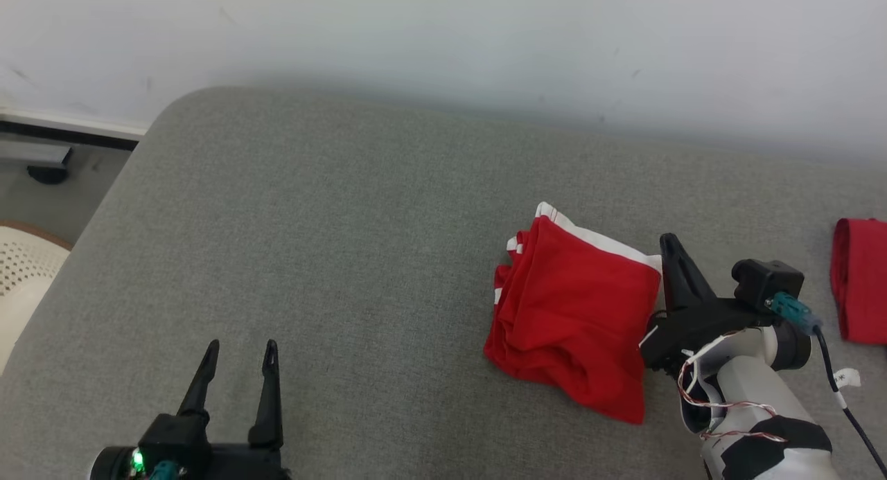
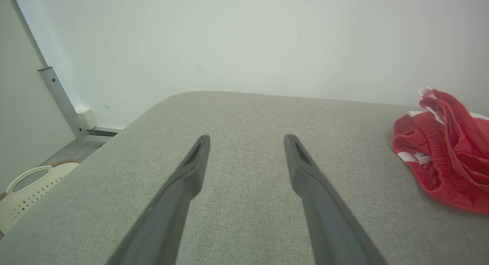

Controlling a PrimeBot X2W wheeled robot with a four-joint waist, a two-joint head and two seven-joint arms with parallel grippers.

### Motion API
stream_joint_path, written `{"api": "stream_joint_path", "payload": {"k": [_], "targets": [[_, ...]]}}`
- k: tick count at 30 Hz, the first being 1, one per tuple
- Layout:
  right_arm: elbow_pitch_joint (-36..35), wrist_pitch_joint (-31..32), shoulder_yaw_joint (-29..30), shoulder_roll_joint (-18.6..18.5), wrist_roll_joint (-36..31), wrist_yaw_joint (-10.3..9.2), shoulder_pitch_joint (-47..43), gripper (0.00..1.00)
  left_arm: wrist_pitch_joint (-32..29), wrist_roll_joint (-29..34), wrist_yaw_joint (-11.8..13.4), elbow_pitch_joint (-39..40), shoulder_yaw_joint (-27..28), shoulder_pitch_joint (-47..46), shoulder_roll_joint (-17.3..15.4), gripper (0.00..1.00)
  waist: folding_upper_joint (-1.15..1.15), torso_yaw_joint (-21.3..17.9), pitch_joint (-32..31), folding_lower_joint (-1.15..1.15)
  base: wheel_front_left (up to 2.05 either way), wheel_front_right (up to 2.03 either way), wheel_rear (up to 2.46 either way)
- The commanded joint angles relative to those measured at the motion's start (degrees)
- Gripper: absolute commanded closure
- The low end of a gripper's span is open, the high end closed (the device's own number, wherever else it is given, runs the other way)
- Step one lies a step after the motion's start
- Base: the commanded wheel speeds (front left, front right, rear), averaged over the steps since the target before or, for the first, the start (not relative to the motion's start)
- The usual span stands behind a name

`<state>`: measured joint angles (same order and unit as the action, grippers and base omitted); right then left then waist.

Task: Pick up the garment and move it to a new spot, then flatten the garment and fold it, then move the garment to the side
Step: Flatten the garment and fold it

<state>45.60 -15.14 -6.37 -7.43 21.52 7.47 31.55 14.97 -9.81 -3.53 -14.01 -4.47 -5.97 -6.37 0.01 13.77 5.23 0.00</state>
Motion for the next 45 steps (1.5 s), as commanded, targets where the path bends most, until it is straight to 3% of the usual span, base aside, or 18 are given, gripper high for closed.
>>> {"api": "stream_joint_path", "payload": {"k": [1, 9, 20, 30, 37, 45], "targets": [[-0.4, -0.1, -0.6, 0.1, 0.6, 0.02, -0.1, 1.00, 0.2, 0.3, 0.0, 0.1, 0.1, -0.2, 0.0, 0.00, -0.01, 1.4, 1.7, 0.00, 0.00, 0.00, 0.00], [5.8, -0.1, 5.6, 2.4, -5.9, 0.01, 2.8, 1.00, 0.2, 0.6, -1.3, -1.3, -1.5, -4.9, 1.4, 0.00, -0.01, 5.2, 5.2, 0.00, 0.00, 0.00, 0.00], [8.7, -0.1, 6.6, 4.6, -8.3, 0.01, 4.3, 1.00, 0.2, 0.8, -1.9, -2.4, -2.0, -5.9, 2.4, 0.00, -0.01, 7.9, 5.5, 0.00, 0.00, 0.00, 0.00], [4.1, -0.1, -4.9, 4.6, -0.3, 0.01, 2.1, 1.00, 0.2, 0.9, -2.3, -2.8, -2.1, -5.4, 3.0, 0.00, -0.01, 10.4, 5.5, 0.00, 0.00, 0.00, 0.00], [4.4, -0.1, -14.3, 4.6, 4.8, 0.02, 0.0, 1.00, 0.2, 1.0, -2.4, -3.1, -1.6, -5.0, 3.2, 0.00, -0.01, 10.4, 4.7, 0.00, 0.00, 0.00, 0.00], [1.9, -0.1, -13.9, 4.5, 6.3, 0.02, -0.2, 1.00, 0.2, 1.2, -2.3, -2.7, -1.1, -4.1, 3.2, 0.00, -0.01, 8.9, 3.6, 0.00, 0.00, 0.00, 0.00]]}}
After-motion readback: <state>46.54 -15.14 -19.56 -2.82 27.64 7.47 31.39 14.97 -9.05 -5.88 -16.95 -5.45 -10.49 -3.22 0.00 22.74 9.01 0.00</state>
